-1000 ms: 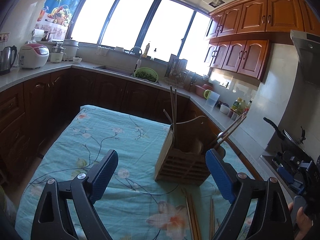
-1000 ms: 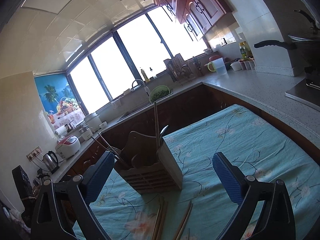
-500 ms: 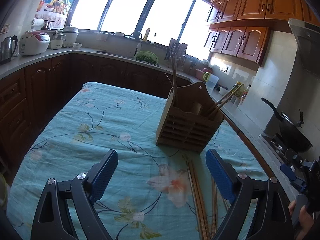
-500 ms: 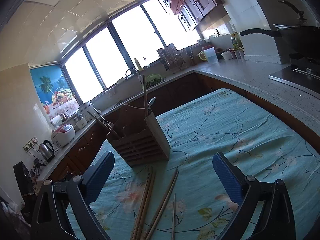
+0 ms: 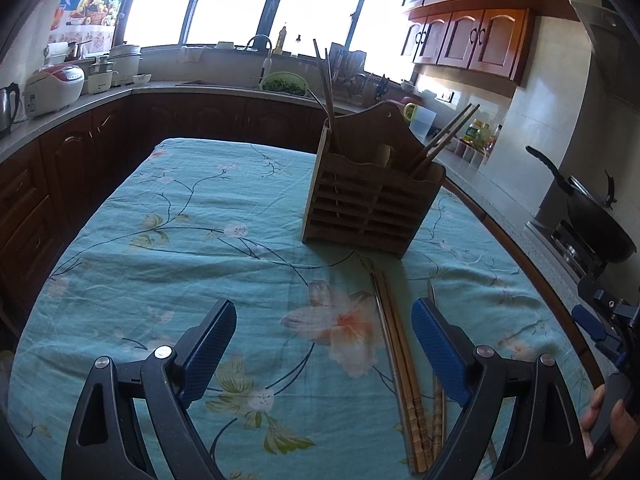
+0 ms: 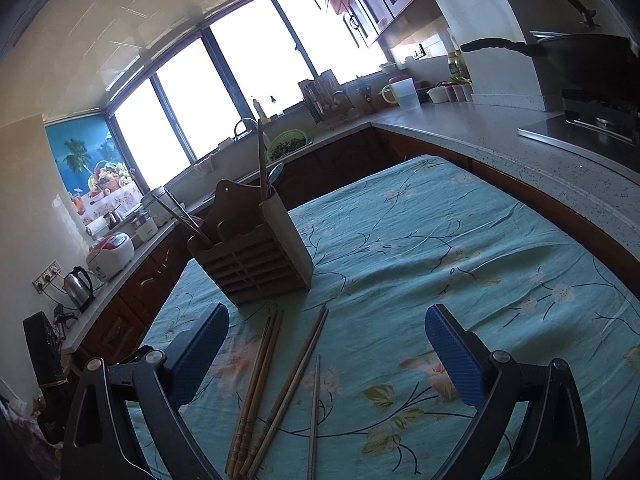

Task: Organize utensils
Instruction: 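Move both grippers back down to the chopsticks on the tablecloth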

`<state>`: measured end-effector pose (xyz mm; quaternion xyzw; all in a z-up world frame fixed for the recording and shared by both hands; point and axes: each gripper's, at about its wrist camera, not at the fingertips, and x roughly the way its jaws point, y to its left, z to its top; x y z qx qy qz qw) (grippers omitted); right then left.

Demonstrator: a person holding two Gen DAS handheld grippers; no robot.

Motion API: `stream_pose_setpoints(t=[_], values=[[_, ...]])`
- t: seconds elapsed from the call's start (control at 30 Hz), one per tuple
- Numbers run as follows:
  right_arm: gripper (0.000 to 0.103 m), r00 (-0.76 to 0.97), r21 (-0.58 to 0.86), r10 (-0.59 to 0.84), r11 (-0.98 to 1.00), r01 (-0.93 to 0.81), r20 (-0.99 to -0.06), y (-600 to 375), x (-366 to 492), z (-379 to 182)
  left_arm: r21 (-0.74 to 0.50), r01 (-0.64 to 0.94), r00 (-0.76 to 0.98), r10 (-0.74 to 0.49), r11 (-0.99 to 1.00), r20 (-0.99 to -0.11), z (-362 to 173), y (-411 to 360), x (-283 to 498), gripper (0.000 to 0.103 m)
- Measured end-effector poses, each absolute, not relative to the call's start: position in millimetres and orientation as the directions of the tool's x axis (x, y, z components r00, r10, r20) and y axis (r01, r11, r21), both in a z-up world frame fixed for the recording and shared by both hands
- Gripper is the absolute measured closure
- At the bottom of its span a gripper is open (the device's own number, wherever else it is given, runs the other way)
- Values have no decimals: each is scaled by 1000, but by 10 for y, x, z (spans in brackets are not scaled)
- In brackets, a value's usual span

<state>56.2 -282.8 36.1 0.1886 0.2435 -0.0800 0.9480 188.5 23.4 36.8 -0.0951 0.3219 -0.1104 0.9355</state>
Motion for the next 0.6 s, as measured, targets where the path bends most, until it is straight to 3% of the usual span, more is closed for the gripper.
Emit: stream_pose_setpoints(t=[0.17, 0.33, 0.43, 0.6], values=[[9, 860, 295, -77, 921, 256, -504, -2875, 571, 321, -168, 211, 700, -269, 963, -662, 271, -166, 2092, 19], [34, 837, 292, -78, 916, 274, -541, -2945, 617, 256, -137, 264, 631, -279, 955, -724, 104, -501, 2383, 49], [38, 827, 292, -80, 913, 285, -556, -2979, 638, 222, -137, 280, 589, -283, 950, -757, -30, -634, 2554, 68], [43, 809, 292, -60, 915, 279, -585, -2964, 728, 138, -123, 287, 580, -275, 950, -766, -174, -678, 2671, 72]])
